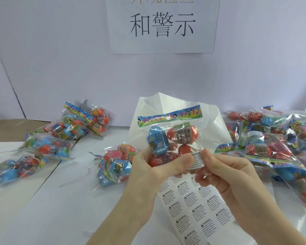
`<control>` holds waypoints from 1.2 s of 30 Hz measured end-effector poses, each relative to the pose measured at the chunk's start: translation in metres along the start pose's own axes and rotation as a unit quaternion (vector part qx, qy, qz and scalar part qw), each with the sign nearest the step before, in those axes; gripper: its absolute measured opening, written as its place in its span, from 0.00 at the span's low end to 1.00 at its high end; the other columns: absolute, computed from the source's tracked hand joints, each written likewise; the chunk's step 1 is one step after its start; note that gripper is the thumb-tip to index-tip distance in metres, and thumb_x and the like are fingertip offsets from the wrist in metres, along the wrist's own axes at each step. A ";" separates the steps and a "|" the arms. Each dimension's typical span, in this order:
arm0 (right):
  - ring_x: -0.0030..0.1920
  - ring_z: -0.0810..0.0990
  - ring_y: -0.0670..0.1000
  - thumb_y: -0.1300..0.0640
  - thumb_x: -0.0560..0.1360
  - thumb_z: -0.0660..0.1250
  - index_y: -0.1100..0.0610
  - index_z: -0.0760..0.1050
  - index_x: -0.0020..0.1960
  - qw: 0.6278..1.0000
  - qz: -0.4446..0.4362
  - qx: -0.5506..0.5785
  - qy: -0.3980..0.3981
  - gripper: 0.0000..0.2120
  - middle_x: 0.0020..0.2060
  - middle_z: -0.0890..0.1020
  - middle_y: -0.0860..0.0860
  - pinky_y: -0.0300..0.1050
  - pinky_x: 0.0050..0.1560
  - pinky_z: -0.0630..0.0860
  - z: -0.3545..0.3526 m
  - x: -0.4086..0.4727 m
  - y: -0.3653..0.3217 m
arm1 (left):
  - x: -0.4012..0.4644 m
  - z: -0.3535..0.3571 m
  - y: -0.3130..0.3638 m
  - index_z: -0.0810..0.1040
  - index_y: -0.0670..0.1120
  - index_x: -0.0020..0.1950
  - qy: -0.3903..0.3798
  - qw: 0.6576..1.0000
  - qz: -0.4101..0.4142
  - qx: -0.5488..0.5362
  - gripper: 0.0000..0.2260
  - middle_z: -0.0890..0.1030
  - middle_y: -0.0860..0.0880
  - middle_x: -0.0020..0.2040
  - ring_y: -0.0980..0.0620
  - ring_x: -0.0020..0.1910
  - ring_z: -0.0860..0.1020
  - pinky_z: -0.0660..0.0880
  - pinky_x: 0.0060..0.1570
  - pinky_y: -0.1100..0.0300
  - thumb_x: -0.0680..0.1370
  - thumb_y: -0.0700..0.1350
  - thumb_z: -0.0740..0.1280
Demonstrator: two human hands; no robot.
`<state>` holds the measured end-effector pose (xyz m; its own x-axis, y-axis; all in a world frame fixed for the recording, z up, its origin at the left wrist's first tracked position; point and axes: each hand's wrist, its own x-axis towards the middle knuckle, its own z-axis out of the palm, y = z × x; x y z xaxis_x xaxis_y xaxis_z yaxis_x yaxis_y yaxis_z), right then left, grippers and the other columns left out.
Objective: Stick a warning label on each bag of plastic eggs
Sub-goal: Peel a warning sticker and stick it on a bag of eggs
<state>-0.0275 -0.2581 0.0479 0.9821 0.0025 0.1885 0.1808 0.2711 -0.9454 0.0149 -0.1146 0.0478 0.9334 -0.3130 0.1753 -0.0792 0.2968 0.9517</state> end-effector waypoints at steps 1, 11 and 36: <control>0.28 0.78 0.45 0.36 0.51 0.78 0.57 0.85 0.35 1.000 0.003 -0.004 -0.005 0.25 0.28 0.82 0.51 0.33 0.30 0.75 0.000 0.000 0.000 | 0.000 0.000 0.000 0.84 0.44 0.41 0.001 1.000 0.000 0.009 0.20 0.84 0.39 0.42 0.46 0.39 0.81 0.78 0.39 0.62 0.53 0.50 0.77; 0.25 0.76 0.48 0.45 0.59 0.79 0.58 0.83 0.33 0.986 0.108 -0.129 -0.019 0.16 0.29 0.80 0.55 0.34 0.26 0.71 -0.006 0.003 -0.005 | 0.011 0.000 0.008 0.81 0.50 0.32 0.043 0.975 -0.092 0.197 0.26 0.81 0.56 0.27 0.62 0.27 0.79 0.71 0.29 0.73 0.60 0.70 0.59; 0.32 0.80 0.44 0.65 0.71 0.69 0.51 0.81 0.43 0.972 -0.066 -0.124 0.191 0.09 0.38 0.85 0.49 0.34 0.30 0.76 -0.010 0.011 0.010 | 0.021 -0.071 0.006 0.76 0.46 0.61 0.426 0.751 0.188 0.468 0.19 0.77 0.51 0.51 0.53 0.46 0.71 0.65 0.41 0.62 0.72 0.46 0.73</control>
<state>-0.0147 -0.2647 0.0374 0.8893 -0.3862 0.2449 0.2672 0.0042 -0.9636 0.0592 -0.0552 0.0397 0.6378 0.4427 0.6303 -0.2319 -0.6700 0.7052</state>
